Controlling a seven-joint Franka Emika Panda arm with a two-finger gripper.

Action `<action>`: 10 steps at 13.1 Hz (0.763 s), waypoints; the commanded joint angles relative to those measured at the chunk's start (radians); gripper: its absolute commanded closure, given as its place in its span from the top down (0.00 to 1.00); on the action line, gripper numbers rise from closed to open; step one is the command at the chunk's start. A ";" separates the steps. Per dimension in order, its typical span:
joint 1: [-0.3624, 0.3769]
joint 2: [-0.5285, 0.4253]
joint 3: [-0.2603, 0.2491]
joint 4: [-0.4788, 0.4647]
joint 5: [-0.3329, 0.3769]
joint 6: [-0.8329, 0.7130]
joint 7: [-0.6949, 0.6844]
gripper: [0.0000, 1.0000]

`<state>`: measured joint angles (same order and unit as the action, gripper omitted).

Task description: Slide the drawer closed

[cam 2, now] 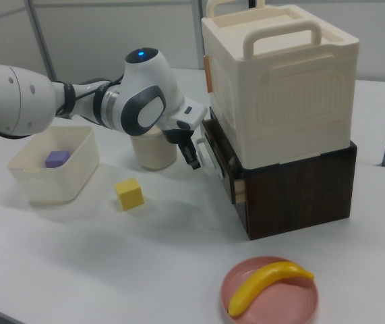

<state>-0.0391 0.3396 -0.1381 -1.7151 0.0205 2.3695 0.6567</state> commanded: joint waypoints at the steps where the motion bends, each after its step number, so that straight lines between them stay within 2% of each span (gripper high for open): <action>1: -0.018 -0.013 -0.027 0.000 -0.001 0.013 -0.045 0.00; 3: -0.028 -0.013 -0.055 0.000 0.006 0.062 -0.051 0.00; 6: -0.051 -0.013 -0.057 0.002 0.006 0.065 -0.051 0.00; 10: -0.039 -0.014 -0.048 0.005 -0.004 0.053 -0.067 0.00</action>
<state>-0.0743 0.3384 -0.1775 -1.7098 0.0264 2.4028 0.6305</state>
